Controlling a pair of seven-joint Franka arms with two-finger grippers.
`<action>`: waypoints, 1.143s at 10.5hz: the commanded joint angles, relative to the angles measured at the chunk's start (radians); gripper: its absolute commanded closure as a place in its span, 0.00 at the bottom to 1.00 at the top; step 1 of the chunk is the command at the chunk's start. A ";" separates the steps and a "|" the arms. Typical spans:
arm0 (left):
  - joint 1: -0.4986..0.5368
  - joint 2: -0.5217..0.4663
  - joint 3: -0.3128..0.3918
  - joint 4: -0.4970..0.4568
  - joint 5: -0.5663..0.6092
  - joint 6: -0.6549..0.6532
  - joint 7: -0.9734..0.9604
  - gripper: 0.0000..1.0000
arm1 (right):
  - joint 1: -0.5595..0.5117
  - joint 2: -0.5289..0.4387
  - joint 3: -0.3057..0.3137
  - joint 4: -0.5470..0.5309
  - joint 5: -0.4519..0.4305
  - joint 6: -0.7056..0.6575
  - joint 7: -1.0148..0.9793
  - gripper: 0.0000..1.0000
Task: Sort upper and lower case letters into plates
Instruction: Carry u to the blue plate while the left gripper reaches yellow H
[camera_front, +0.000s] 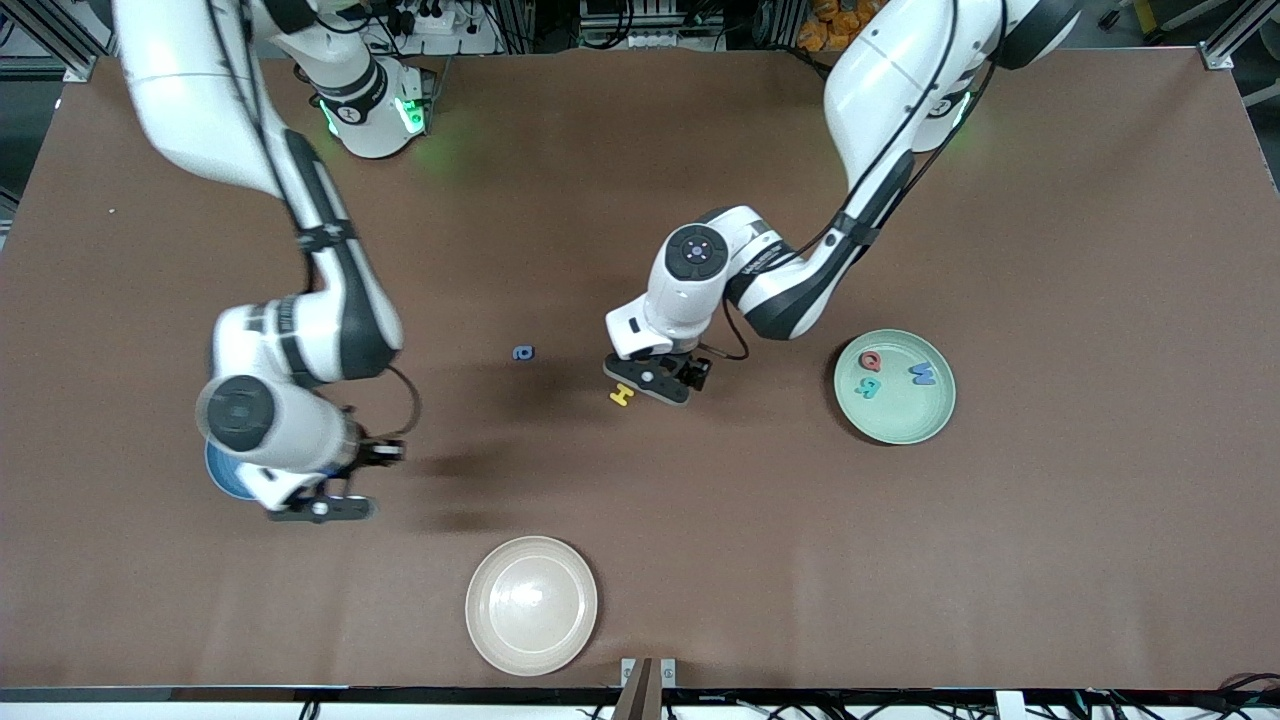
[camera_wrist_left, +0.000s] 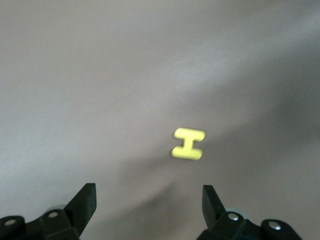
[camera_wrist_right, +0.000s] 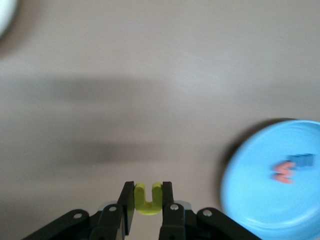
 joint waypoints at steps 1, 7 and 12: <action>-0.117 0.114 0.087 0.144 0.035 0.032 -0.084 0.09 | -0.120 -0.136 0.019 -0.243 -0.020 0.115 -0.211 1.00; -0.202 0.164 0.168 0.160 0.036 0.069 -0.146 0.38 | -0.233 -0.124 0.022 -0.265 -0.018 0.149 -0.390 0.00; -0.197 0.165 0.168 0.163 0.032 0.069 -0.141 0.54 | -0.155 -0.137 0.027 -0.308 0.062 0.146 -0.280 0.00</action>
